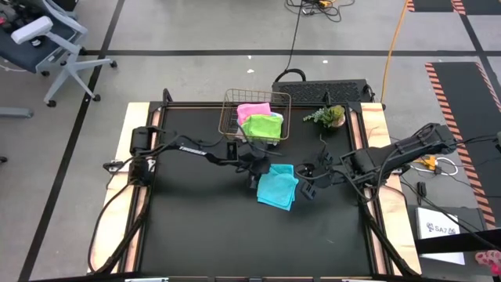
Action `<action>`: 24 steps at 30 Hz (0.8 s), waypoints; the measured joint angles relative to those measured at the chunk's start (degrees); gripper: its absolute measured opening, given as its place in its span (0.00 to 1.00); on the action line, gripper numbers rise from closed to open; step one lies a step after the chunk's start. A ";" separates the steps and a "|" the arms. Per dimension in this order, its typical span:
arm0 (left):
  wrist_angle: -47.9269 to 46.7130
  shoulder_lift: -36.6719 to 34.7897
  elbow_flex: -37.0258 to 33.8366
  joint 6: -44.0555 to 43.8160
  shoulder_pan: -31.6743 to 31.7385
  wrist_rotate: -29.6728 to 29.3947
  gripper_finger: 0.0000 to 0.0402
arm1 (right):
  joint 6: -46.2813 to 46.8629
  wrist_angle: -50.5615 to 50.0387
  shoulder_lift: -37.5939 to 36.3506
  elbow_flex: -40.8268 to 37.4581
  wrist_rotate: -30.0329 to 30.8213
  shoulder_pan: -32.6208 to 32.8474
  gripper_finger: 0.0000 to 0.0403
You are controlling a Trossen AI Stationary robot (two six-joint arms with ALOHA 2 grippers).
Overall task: Fold microfiber towels
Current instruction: Fold the blue microfiber cloth
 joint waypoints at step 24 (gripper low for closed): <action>1.35 4.89 0.09 7.03 3.10 3.43 0.28 | 4.83 0.57 0.00 0.00 3.50 -0.02 0.00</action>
